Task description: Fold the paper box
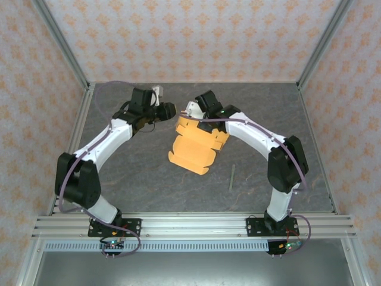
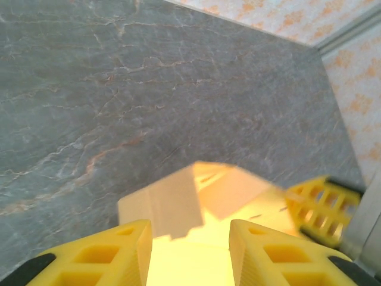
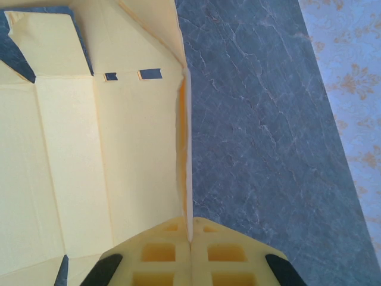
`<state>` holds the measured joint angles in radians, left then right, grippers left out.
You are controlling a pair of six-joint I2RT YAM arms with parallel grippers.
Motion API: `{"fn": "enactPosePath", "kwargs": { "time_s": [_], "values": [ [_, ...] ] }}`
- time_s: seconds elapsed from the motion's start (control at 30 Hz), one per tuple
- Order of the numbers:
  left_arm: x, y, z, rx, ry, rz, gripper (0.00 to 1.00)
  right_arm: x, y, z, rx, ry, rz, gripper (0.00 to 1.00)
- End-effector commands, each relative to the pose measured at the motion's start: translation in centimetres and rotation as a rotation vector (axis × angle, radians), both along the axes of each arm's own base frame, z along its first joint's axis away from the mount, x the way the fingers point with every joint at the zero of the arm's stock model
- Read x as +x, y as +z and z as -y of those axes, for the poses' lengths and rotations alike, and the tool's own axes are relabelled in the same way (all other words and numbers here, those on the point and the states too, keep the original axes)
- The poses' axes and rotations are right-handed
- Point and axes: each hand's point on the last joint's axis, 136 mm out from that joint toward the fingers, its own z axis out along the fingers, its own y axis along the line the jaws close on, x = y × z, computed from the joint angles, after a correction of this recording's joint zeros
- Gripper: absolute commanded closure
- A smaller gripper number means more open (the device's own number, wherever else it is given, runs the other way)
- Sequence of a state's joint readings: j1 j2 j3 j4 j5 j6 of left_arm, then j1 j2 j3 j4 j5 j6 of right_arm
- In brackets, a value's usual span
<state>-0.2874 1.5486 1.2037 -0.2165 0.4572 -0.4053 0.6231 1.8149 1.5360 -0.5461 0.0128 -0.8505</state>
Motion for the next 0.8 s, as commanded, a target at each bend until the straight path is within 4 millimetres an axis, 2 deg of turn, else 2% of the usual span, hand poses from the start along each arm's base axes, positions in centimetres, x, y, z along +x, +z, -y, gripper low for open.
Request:
{"fn": "enactPosePath", "kwargs": {
  "time_s": [0.0,0.13,0.2,0.33,0.43,0.53,0.77],
  "values": [
    [-1.5,0.0,1.0,0.045,-0.178,0.169,0.59,-0.8,0.9,-0.4,0.068,0.001,-0.085,1.0],
    [-4.2,-1.1,3.7,-0.006,-0.366,0.216,0.57,-0.8,0.8,-0.5,0.073,-0.007,-0.115,1.0],
    [-5.2,-2.1,5.1,0.045,-0.45,0.218,0.58,-0.7,0.8,-0.7,0.077,-0.006,-0.123,1.0],
    [-4.3,-3.5,6.1,0.092,-0.475,0.236,0.59,-0.7,1.0,-1.0,0.087,-0.002,-0.128,1.0],
    [-2.8,-4.0,5.8,0.109,-0.457,0.229,0.61,-0.8,1.1,-1.0,0.087,-0.001,-0.133,1.0],
    [-1.9,-4.6,4.7,0.133,-0.431,0.186,0.61,-0.8,1.4,-0.8,0.078,-0.006,-0.129,1.0],
    [-3.7,-6.7,2.2,0.177,-0.375,0.1,0.6,-1.4,2.5,-0.5,0.096,-0.008,-0.137,1.0]
  ]
}}
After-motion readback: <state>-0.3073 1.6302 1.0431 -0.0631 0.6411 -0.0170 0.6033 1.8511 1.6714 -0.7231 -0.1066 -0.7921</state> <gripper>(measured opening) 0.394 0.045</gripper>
